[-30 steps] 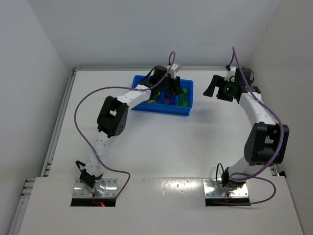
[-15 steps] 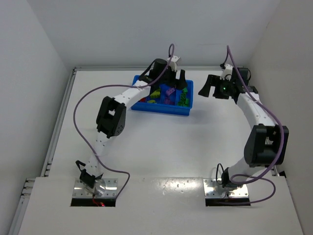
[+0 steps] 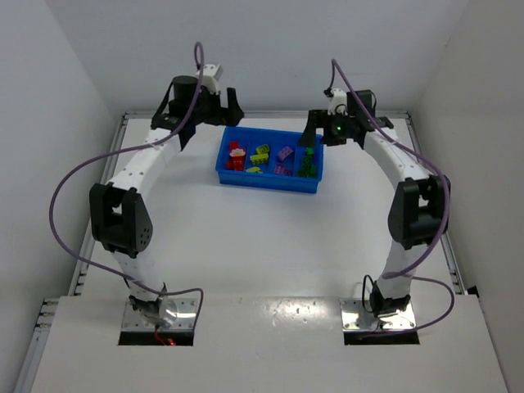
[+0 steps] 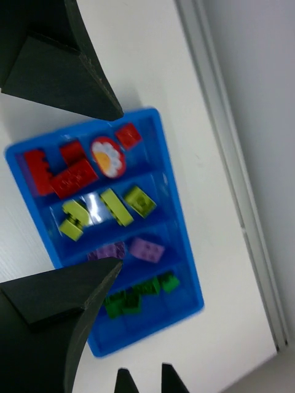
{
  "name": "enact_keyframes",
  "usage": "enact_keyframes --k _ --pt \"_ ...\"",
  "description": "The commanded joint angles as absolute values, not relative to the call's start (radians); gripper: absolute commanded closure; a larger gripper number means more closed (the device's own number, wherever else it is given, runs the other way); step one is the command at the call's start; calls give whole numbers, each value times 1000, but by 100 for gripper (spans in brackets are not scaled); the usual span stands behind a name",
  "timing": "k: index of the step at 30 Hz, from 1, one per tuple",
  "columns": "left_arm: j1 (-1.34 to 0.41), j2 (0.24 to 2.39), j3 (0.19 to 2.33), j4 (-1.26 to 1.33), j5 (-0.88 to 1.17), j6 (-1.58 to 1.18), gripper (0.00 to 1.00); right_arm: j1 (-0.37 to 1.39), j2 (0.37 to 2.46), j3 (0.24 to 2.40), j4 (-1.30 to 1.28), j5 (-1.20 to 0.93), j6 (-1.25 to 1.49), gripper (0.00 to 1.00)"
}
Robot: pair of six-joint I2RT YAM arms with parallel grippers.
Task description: Sort the legos into containers by color
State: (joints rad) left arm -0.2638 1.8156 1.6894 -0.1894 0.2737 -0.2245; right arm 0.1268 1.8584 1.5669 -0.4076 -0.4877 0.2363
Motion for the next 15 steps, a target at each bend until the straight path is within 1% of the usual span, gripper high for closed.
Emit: enact_keyframes --k 1,7,15 --pt "-192 1760 1609 -247 252 -210 0 146 1926 1672 -462 -500 258 0" --pt "-106 1718 1522 -247 230 -219 0 127 1988 1718 -440 -447 267 0" --pt "-31 1750 1522 -247 294 -229 0 146 1997 1718 -431 -403 215 0"
